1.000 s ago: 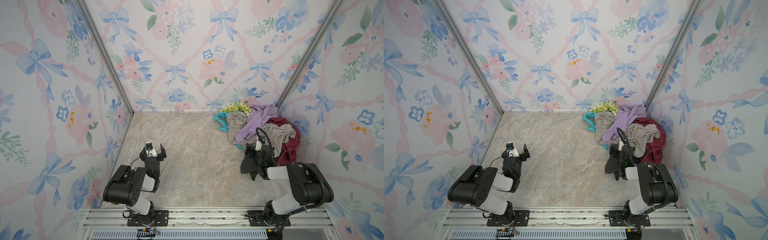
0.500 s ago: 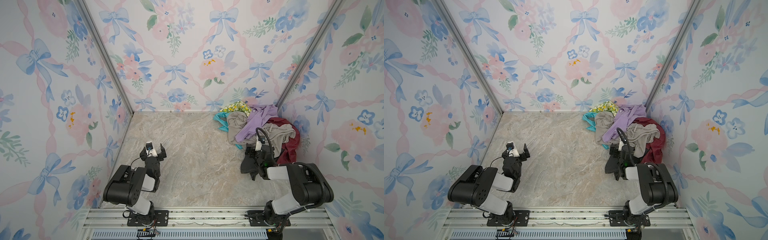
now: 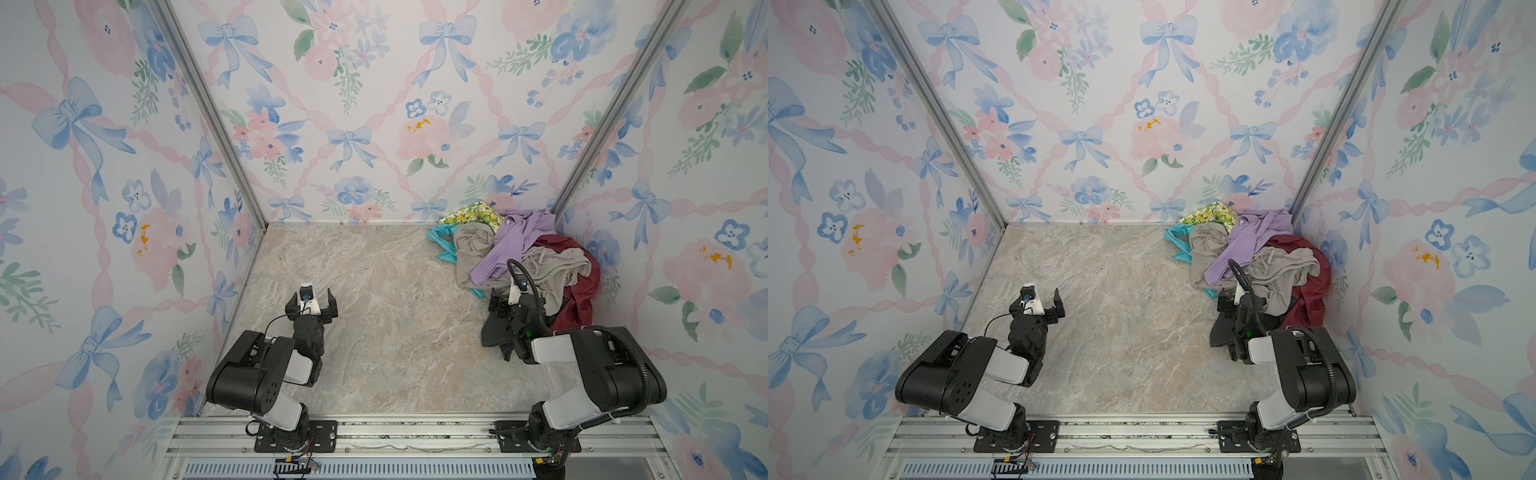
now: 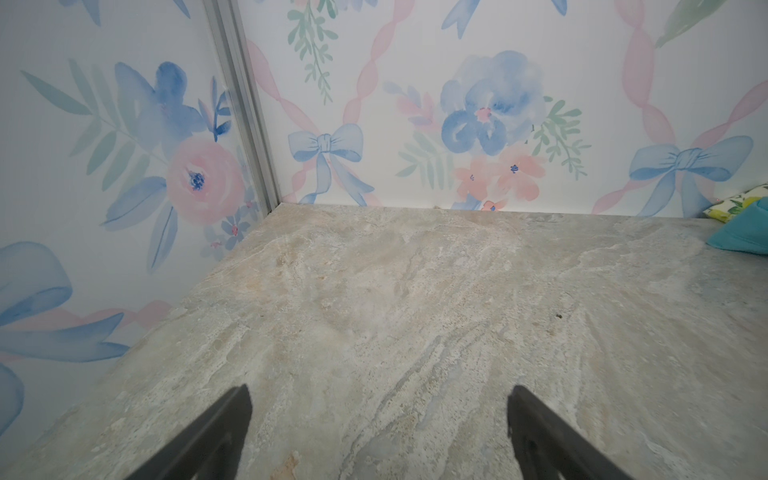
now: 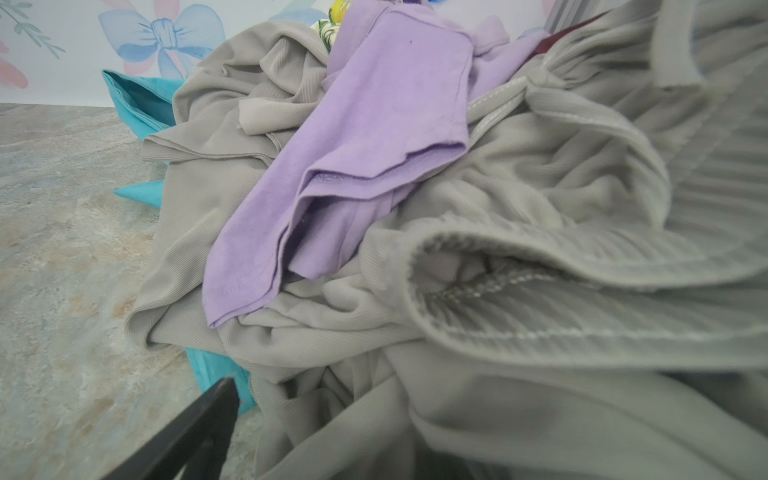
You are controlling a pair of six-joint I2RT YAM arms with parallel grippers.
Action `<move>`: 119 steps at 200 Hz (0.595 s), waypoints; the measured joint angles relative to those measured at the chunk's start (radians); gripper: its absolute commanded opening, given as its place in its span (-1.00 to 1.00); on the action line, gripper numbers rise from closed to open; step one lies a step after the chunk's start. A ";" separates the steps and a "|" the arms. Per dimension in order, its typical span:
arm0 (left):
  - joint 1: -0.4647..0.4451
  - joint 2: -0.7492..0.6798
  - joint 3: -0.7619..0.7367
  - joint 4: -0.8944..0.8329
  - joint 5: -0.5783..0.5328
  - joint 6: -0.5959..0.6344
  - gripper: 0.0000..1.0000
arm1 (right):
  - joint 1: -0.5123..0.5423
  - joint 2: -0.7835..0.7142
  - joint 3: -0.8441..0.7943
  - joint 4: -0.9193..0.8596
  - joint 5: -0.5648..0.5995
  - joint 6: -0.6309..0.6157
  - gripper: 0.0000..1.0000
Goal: Pick out a specific cloth from the pile
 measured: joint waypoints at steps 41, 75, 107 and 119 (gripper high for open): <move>-0.047 -0.128 0.211 -0.343 -0.077 -0.017 0.96 | 0.042 0.000 -0.064 0.109 0.057 -0.025 0.94; -0.089 -0.225 0.386 -0.578 -0.072 -0.082 0.96 | 0.063 0.001 -0.092 0.186 0.113 -0.039 0.94; -0.103 -0.248 0.458 -0.748 -0.003 -0.144 0.96 | 0.087 0.004 -0.128 0.263 0.179 -0.051 0.94; -0.104 -0.248 0.481 -0.804 0.026 -0.170 0.96 | 0.114 -0.005 -0.140 0.269 0.228 -0.066 0.94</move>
